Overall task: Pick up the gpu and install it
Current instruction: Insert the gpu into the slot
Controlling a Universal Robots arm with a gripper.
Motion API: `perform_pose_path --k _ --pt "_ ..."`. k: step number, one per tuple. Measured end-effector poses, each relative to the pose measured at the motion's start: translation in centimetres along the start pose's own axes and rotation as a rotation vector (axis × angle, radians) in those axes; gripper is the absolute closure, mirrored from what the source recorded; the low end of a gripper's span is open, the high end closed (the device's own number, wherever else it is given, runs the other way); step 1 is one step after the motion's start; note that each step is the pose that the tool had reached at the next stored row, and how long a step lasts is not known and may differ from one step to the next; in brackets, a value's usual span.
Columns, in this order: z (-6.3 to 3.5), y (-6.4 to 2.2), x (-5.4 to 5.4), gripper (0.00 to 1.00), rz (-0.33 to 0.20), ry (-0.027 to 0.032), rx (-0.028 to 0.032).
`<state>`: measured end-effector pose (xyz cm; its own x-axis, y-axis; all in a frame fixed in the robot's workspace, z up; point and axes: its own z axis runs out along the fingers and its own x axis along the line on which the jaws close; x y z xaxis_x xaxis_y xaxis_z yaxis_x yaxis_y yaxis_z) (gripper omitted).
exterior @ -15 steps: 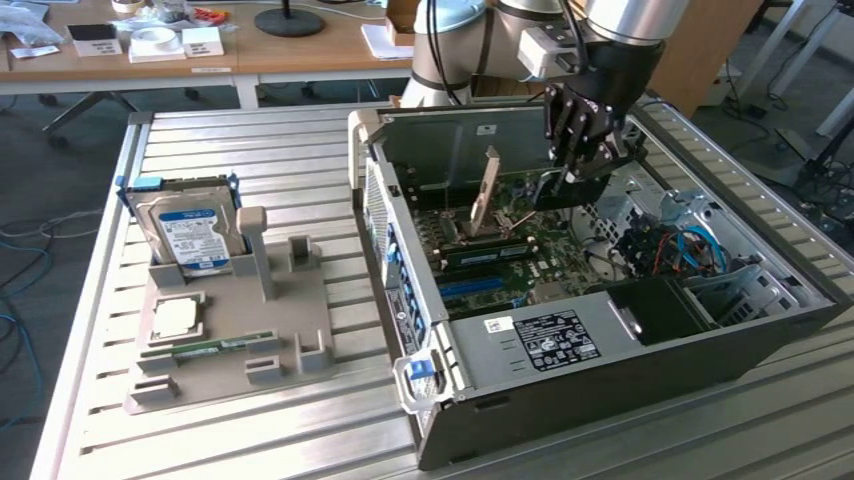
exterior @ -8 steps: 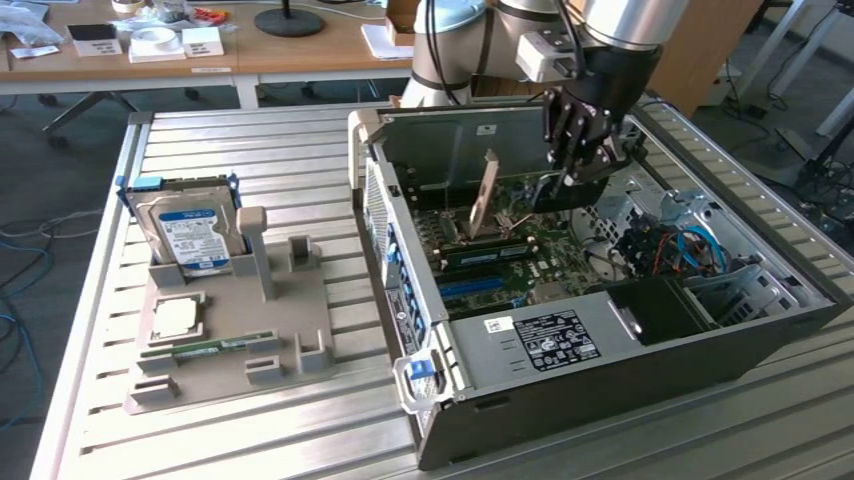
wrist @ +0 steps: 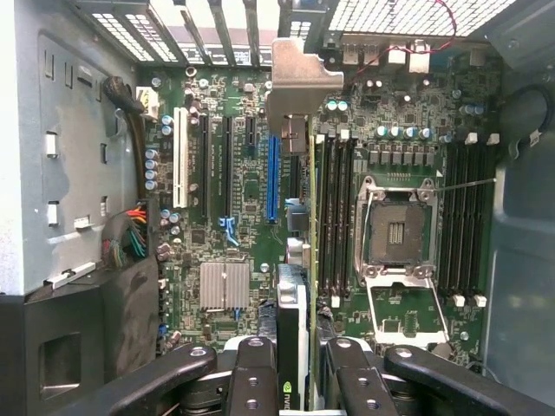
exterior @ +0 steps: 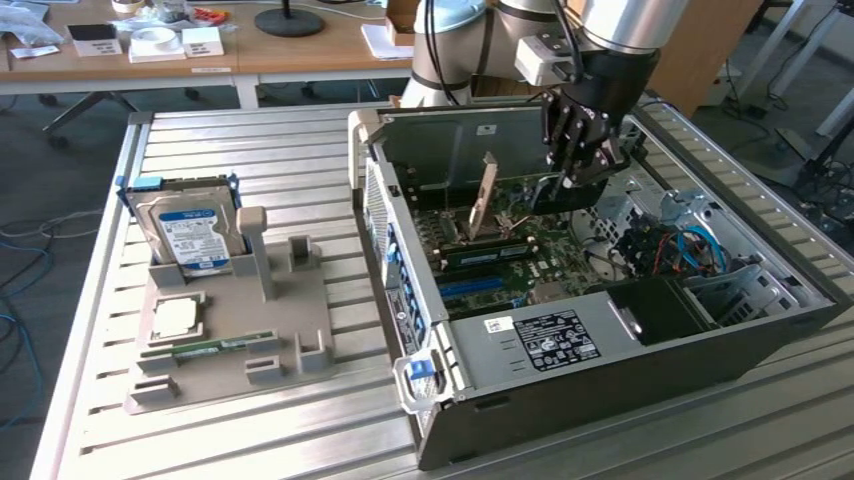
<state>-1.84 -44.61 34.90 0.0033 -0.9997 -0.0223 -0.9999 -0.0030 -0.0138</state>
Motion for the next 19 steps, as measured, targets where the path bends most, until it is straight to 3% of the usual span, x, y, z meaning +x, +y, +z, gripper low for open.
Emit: perform_pose_path --k 19 --pt "0.56 0.02 0.01 0.73 0.000 -0.0002 0.0002"
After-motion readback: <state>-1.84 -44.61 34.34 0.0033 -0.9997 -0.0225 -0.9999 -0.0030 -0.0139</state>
